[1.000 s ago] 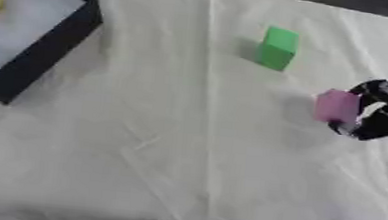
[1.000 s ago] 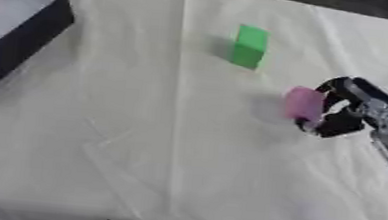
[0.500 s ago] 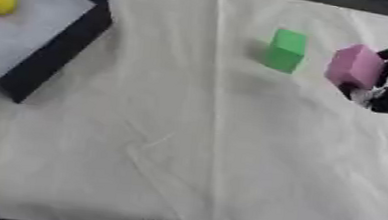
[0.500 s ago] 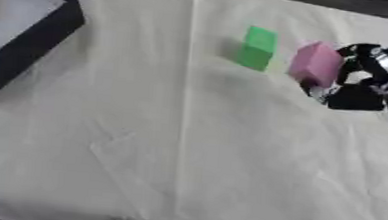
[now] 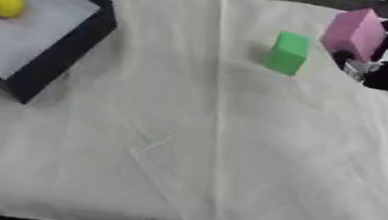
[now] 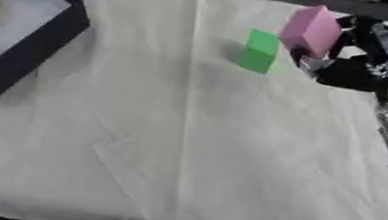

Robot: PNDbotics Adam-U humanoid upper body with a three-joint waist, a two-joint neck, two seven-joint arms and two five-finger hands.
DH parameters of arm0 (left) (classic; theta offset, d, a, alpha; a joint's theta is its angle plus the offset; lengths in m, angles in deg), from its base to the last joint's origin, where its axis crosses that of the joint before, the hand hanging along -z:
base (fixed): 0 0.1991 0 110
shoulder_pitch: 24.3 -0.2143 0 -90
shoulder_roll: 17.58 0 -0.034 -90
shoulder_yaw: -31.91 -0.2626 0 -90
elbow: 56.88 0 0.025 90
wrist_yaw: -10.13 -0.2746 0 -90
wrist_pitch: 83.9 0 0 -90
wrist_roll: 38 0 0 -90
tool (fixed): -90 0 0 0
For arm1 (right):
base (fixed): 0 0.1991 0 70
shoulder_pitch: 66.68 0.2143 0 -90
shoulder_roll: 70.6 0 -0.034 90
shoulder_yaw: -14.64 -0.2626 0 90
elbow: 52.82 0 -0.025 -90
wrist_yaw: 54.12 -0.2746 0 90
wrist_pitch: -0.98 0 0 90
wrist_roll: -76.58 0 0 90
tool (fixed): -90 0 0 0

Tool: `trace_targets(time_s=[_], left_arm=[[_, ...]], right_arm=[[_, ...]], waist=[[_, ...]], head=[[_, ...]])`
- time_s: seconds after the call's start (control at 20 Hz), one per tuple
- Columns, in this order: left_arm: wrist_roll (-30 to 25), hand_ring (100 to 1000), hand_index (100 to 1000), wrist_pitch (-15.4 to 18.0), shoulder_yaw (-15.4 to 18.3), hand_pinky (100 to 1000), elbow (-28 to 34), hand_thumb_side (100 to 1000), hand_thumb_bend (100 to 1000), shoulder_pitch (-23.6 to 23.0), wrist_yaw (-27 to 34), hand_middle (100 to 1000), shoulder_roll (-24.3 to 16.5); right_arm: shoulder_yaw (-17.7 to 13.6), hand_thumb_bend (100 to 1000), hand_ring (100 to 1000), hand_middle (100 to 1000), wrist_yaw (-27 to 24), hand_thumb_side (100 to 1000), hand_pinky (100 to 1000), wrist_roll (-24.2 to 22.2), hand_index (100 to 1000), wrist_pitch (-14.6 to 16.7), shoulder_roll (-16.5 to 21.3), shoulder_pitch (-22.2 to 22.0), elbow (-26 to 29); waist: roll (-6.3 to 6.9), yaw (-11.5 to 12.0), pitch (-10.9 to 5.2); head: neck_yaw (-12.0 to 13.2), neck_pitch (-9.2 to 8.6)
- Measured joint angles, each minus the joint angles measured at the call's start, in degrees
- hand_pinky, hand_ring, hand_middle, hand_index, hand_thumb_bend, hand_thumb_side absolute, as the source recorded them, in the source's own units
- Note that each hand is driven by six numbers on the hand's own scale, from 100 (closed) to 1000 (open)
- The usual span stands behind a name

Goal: Pick up the objects with one hand, pass them to the other hand, and then place them into the box on the other side of the table.

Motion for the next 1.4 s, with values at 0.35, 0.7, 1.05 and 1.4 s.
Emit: trace_targets(time_s=[0.35, 0.7, 1.05, 1.4], left_arm=[[-2.0, 646, 726, 5.7, -2.7, 864, 0.0, 382, 100, 4.9, 1.7, 600, -0.5], [-5.7, 649, 728, 11.6, -6.0, 857, 0.0, 329, 100, 8.1, 2.3, 602, -0.5], [-8.9, 655, 731, 14.8, -8.9, 851, 0.0, 271, 100, 9.9, 1.8, 608, -0.5], [-12.9, 659, 735, 16.0, -12.6, 847, 0.1, 241, 100, 13.1, 0.6, 613, -0.4]], right_arm=[[2.2, 415, 732, 321, -2.2, 100, 336, 2.8, 447, 4.7, -4.5, 2.7, -3.6], [5.0, 399, 728, 324, -6.4, 100, 324, 2.3, 449, 10.5, -8.0, 4.7, -7.4], [8.2, 399, 722, 324, -10.9, 100, 319, -2.8, 450, 15.8, -8.8, 5.4, -12.2], [10.1, 392, 724, 325, -11.7, 100, 317, -8.6, 451, 18.1, -8.8, 6.3, -15.4]], waist=[[0.45, 0.9, -0.16], [0.73, 1.7, -0.53], [0.79, 2.0, -0.79], [1.36, 3.3, -0.86]], head=[[-0.2, 0.0], [-0.7, 0.01], [-0.6, 0.02], [-0.2, 0.02]])
